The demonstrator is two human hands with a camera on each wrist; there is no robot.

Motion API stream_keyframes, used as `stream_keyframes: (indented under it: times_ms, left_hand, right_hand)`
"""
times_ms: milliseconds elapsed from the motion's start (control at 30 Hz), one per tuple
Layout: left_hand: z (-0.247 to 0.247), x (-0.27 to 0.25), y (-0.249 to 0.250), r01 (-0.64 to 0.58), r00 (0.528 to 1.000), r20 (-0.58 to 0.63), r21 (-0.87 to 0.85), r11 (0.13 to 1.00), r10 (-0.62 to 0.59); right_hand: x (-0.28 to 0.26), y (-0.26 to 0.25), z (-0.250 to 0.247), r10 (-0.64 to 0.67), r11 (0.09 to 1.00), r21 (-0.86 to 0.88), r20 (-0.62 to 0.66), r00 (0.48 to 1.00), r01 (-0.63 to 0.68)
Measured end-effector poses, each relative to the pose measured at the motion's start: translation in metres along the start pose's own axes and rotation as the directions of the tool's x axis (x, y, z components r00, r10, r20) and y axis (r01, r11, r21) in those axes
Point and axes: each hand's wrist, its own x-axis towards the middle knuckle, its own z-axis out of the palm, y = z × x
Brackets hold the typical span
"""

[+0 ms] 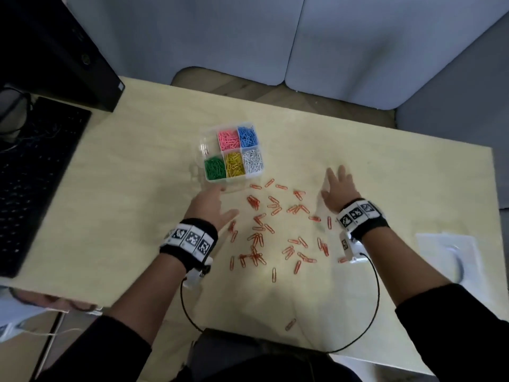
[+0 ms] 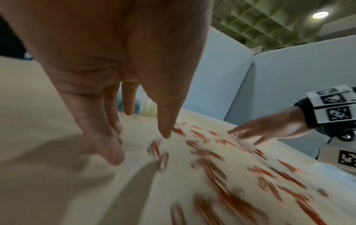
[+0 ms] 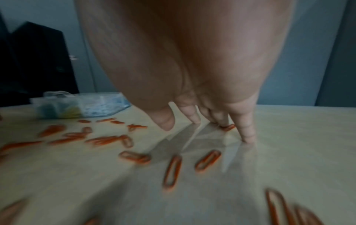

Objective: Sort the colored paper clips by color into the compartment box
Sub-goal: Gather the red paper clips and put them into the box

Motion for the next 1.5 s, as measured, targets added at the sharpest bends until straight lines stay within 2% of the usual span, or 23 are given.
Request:
stream_keyframes:
  times_ms: [67, 133, 233, 300, 367, 400, 433, 500, 533, 567, 600, 667, 700, 767, 833, 900, 1000, 1067, 1133, 1200, 1233, 1367, 1500]
  left_hand:
    - [0.025, -0.019, -0.020, 0.055, 0.998, -0.021, 0.029, 0.998, -0.054]
    - [0.049, -0.038, -0.028, 0.056, 0.998, -0.039, 0.025, 0.998, -0.055]
    - [0.083, -0.067, -0.023, -0.025, 0.999, -0.050, -0.059, 0.998, 0.022]
    - [0.102, -0.080, -0.016, -0.074, 0.996, -0.060, -0.126, 0.989, 0.067]
    - [0.110, -0.087, -0.008, -0.101, 0.991, -0.103, -0.163, 0.981, 0.085]
    - [0.111, -0.089, -0.006, -0.103, 0.988, -0.134, -0.169, 0.980, 0.081]
    - [0.110, -0.089, -0.004, -0.093, 0.983, -0.170, -0.172, 0.981, 0.064]
    - [0.104, -0.091, -0.006, -0.040, 0.973, -0.230, -0.160, 0.986, 0.002]
    - [0.103, -0.091, -0.009, 0.013, 0.969, -0.244, -0.146, 0.989, -0.049]
    - [0.103, -0.092, -0.013, 0.089, 0.964, -0.239, -0.128, 0.988, -0.118]
    - [0.103, -0.094, -0.018, 0.174, 0.956, -0.221, -0.108, 0.979, -0.194]
    - [0.108, -0.100, -0.026, 0.305, 0.924, -0.204, -0.112, 0.946, -0.323]
    - [0.111, -0.103, -0.028, 0.325, 0.913, -0.212, -0.135, 0.936, -0.347]
    - [0.120, -0.110, -0.029, 0.284, 0.919, -0.235, -0.165, 0.945, -0.317]
    - [0.130, -0.116, -0.025, 0.224, 0.934, -0.239, -0.183, 0.957, -0.264]
    - [0.141, -0.120, -0.016, 0.144, 0.953, -0.224, -0.246, 0.958, -0.201]
    - [0.146, -0.127, 0.000, -0.022, 0.978, -0.199, -0.374, 0.927, -0.057]
    - [0.142, -0.128, 0.002, -0.050, 0.976, -0.213, -0.396, 0.917, -0.039]
    - [0.140, -0.128, -0.005, -0.009, 0.980, -0.188, -0.350, 0.937, -0.061]
    - [0.143, -0.126, -0.011, 0.056, 0.992, -0.096, -0.272, 0.961, -0.085]
    - [0.145, -0.124, -0.013, 0.065, 0.994, -0.069, -0.245, 0.967, -0.084]
    - [0.152, -0.104, -0.002, 0.063, 0.993, -0.080, -0.253, 0.966, -0.085]
    - [0.155, -0.092, 0.031, -0.049, 0.993, -0.117, -0.215, 0.975, 0.024]
  right_hand:
    - [-0.023, 0.008, 0.019, -0.039, 0.999, 0.034, -0.061, 0.997, 0.042]
    - [-0.049, 0.008, 0.035, -0.057, 0.993, 0.097, -0.058, 0.997, 0.063]
    - [-0.089, 0.003, 0.053, -0.112, 0.986, 0.125, -0.016, 0.994, 0.113]
    - [-0.118, 0.001, 0.061, -0.235, 0.966, 0.092, -0.063, 0.970, 0.241]
    - [-0.152, -0.001, 0.066, -0.382, 0.901, 0.166, -0.139, 0.914, 0.401]
    - [-0.169, -0.002, 0.070, -0.466, 0.849, 0.241, -0.081, 0.881, 0.471]
    - [-0.184, -0.002, 0.076, -0.550, 0.797, 0.329, 0.051, 0.834, 0.506]
    - [-0.210, -0.001, 0.097, -0.635, 0.755, 0.475, 0.361, 0.683, 0.452]
    - [-0.218, 0.002, 0.109, -0.646, 0.755, 0.501, 0.456, 0.612, 0.423]
    - [-0.223, 0.004, 0.123, -0.649, 0.756, 0.507, 0.503, 0.571, 0.414]
    - [-0.224, 0.007, 0.137, -0.645, 0.761, 0.504, 0.518, 0.561, 0.409]
    - [-0.220, 0.012, 0.153, -0.643, 0.755, 0.538, 0.495, 0.584, 0.375]
    - [-0.215, 0.014, 0.155, -0.643, 0.742, 0.574, 0.458, 0.614, 0.348]
    - [-0.199, 0.018, 0.148, -0.612, 0.681, 0.692, 0.355, 0.707, 0.242]
    - [-0.184, 0.022, 0.133, -0.545, 0.571, 0.810, 0.249, 0.801, 0.137]
    - [-0.173, 0.026, 0.114, -0.491, 0.532, 0.836, 0.177, 0.853, 0.133]
    - [-0.159, 0.045, 0.087, -0.366, 0.616, 0.764, 0.063, 0.929, 0.191]
    - [-0.146, 0.071, 0.069, -0.174, 0.711, 0.666, -0.145, 0.974, 0.226]
    - [-0.132, 0.101, 0.059, 0.049, 0.823, 0.553, -0.296, 0.954, 0.129]
    - [-0.122, 0.120, 0.060, 0.160, 0.891, 0.453, -0.256, 0.953, -0.028]
    - [-0.119, 0.121, 0.063, 0.161, 0.916, 0.396, -0.223, 0.961, -0.062]
    - [-0.130, 0.086, 0.078, -0.003, 0.956, 0.284, -0.246, 0.969, 0.075]
    - [-0.140, 0.050, 0.096, -0.194, 0.901, 0.336, -0.259, 0.946, 0.276]
